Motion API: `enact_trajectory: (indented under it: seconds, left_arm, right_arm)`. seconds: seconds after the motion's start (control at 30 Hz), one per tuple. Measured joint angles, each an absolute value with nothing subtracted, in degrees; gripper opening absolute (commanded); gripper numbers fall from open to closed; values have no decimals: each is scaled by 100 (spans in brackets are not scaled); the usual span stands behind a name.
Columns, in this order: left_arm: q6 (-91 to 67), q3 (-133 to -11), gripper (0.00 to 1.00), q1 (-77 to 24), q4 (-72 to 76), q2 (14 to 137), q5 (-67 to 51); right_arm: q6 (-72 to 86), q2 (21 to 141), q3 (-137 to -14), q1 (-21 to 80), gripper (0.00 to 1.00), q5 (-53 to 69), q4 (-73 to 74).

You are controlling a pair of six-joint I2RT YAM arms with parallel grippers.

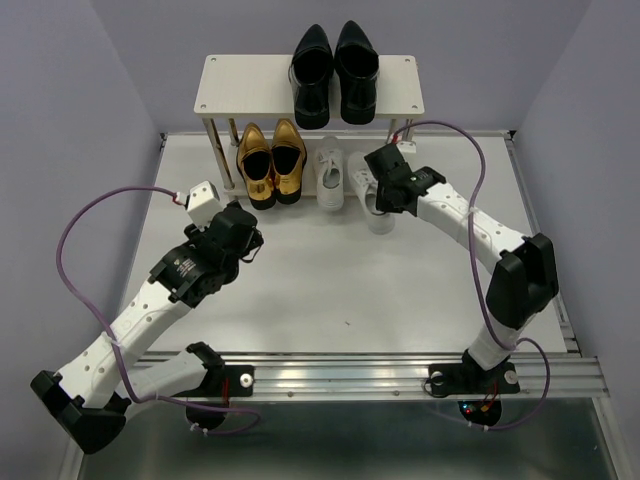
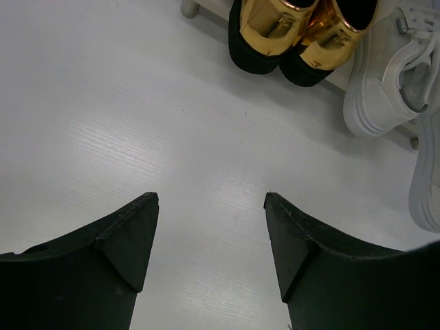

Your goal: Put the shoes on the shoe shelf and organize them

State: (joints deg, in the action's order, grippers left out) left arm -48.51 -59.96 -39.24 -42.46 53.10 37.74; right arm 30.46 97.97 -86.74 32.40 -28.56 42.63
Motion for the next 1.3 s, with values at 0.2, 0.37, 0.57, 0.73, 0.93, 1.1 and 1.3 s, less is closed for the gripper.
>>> enact_trajectory:
  seconds: [0.2, 0.37, 0.57, 0.73, 0.93, 1.1, 1.3]
  left_arm:
    - [-4851, -6014, 74, -3913, -4305, 5308, 3778]
    - [-4856, -6014, 74, -3887, -4366, 5266, 3780]
    - [-4858, -6014, 74, -3887, -4397, 5203, 3782]
    - [-4858, -6014, 74, -3887, -4407, 5203, 3785]
    - [-4869, -6014, 74, -3887, -4421, 5203, 3800]
    - [-4886, -6014, 74, -3885, -4447, 5203, 3806]
    - [-4899, -6014, 74, -3876, -4449, 5203, 3806]
  right_arm:
    - [3129, 10328, -9148, 3175, 1, -2930, 3983]
    - [3221, 10676, -9435, 3081, 1, -3020, 3791]
    - [3352, 10899, -9605, 3033, 1, -3089, 3573]
    - [3527, 11100, -9802, 3022, 1, -3129, 3476]
    - [3627, 11323, -10038, 3004, 1, -3133, 3367]
    - [3664, 11459, -10079, 3002, 1, -3144, 3190]
    - [3688, 11493, -10077, 3002, 1, -3148, 3131]
